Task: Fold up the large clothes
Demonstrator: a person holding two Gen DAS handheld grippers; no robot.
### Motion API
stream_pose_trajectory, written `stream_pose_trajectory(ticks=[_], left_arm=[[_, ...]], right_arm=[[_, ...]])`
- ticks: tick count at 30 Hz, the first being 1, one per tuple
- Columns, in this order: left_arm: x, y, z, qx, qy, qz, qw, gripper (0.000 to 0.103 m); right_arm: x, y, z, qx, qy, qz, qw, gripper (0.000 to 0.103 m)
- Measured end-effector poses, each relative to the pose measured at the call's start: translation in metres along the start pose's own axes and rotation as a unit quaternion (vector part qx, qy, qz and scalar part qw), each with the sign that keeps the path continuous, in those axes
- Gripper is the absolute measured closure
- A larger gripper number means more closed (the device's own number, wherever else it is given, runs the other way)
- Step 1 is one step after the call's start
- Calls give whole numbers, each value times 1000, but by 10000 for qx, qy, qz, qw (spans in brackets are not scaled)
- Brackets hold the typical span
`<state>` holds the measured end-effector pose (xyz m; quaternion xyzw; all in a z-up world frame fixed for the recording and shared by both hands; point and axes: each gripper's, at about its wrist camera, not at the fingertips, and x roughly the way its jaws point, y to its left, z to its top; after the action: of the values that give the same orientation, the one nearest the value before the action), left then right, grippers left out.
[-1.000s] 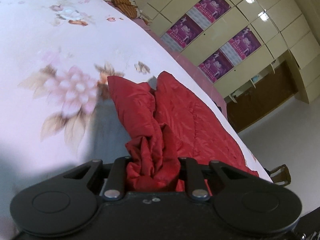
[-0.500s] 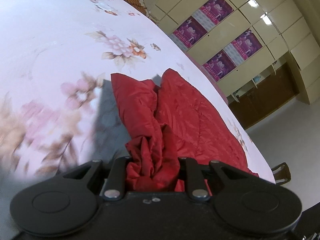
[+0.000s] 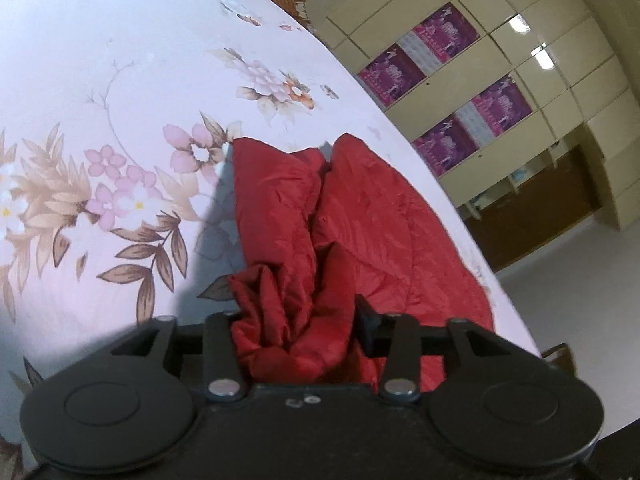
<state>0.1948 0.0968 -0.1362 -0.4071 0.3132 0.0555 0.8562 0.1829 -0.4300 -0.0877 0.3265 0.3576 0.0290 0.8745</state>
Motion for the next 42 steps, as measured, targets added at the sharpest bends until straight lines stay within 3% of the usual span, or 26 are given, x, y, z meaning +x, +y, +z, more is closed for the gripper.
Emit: stream_pose_trajectory(ticks=[1, 2, 3, 4, 6, 7, 12, 20, 25, 27, 33, 38, 42], left_arm=[[0, 1, 1, -46, 0, -62, 10000, 57], [1, 1, 1, -78, -11, -80, 9999, 57], [1, 1, 0, -88, -28, -81, 9999, 61], [1, 0, -1, -63, -49, -53, 10000, 65], [0, -2, -2, 61, -81, -44, 9999, 74], [-1, -3, -2, 95, -100, -56, 9999, 77], [0, -2, -1, 186, -60, -99, 9998, 78], [3, -2, 0, 211, 0, -121, 9997, 78], [4, -10, 0, 405, -6, 87, 9991, 78], [4, -20, 0, 650, -22, 286, 9975, 78], [1, -25, 1, 535, -92, 440, 9976, 81], [-6, -37, 2, 727, -195, 555, 9956, 82], [-8, -41, 2, 856, -243, 606, 9942, 82]], right_arm=[[-11, -3, 3, 30, -167, -81, 9998, 23], [-23, -3, 5, 36, -366, -133, 9992, 46], [-30, 2, 8, -59, -415, -101, 9991, 76], [-34, 12, 9, -196, -373, -36, 9991, 83], [-33, 37, 6, -562, -244, 221, 9979, 86], [-29, 51, 2, -754, -140, 382, 9963, 94], [7, 107, -30, -1111, 321, 625, 9913, 95], [35, 164, -66, -1699, 621, 788, 9803, 95], [87, 171, -88, -2003, 1337, 452, 9695, 97], [97, 170, -93, -2140, 1353, 359, 9667, 103], [97, 164, -83, -2022, 1505, 507, 9664, 103], [94, 166, -73, -1959, 1620, 556, 9655, 103], [57, 165, -61, -1974, 1441, 911, 9654, 103]])
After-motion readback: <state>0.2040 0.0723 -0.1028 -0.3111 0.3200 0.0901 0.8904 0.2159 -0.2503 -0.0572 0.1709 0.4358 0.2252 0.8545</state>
